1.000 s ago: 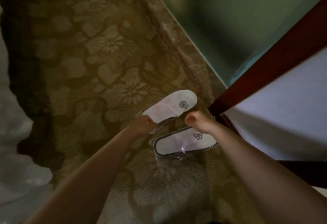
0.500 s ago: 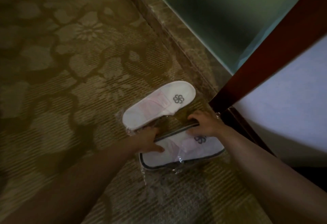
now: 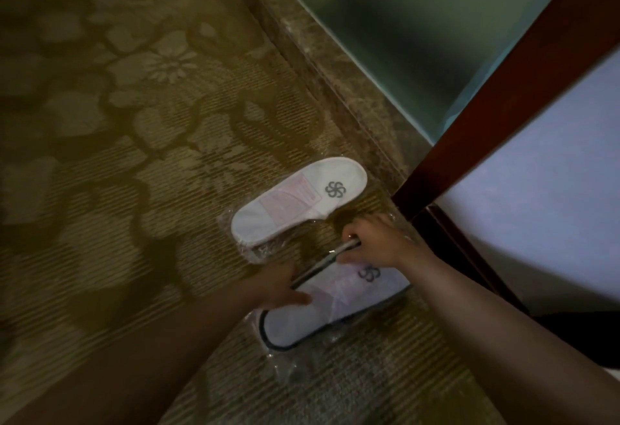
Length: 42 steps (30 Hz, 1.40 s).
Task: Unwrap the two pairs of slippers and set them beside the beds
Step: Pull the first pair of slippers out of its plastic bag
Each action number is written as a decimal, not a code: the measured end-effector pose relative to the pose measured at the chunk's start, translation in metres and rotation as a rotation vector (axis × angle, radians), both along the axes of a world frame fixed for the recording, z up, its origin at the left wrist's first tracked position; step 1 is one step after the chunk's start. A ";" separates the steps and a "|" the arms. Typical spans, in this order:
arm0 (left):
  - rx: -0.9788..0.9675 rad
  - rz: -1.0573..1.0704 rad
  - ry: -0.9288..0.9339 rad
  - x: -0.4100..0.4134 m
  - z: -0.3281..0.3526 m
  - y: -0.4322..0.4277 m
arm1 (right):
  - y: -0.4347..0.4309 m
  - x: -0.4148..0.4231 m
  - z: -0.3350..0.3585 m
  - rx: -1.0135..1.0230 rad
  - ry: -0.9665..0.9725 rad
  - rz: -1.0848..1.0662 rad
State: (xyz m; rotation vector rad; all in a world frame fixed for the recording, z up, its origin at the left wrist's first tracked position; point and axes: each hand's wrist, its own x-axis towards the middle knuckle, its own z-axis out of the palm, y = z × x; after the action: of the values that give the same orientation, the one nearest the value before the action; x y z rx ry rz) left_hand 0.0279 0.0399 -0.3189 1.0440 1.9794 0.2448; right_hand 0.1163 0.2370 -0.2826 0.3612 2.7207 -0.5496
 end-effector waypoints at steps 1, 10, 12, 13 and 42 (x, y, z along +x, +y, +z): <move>0.066 0.038 -0.025 0.002 0.003 0.000 | -0.004 -0.003 0.003 0.007 0.051 0.028; 0.299 0.113 0.243 -0.045 0.049 -0.025 | -0.009 -0.014 0.046 0.155 0.572 -0.083; 0.303 0.150 0.275 -0.055 0.058 -0.039 | 0.005 -0.012 0.057 0.121 0.545 -0.265; 0.301 0.180 0.291 -0.060 0.061 -0.045 | 0.010 -0.012 0.061 -0.019 0.485 -0.333; 0.559 1.058 0.124 -0.078 0.091 -0.064 | 0.004 -0.037 0.076 -0.678 0.604 -0.768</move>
State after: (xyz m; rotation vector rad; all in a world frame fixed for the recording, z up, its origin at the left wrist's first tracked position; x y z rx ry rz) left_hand -0.0497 -0.0245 -0.2283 0.1988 2.4768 1.3773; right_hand 0.0795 0.2407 -0.2065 1.2014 2.5770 -1.9788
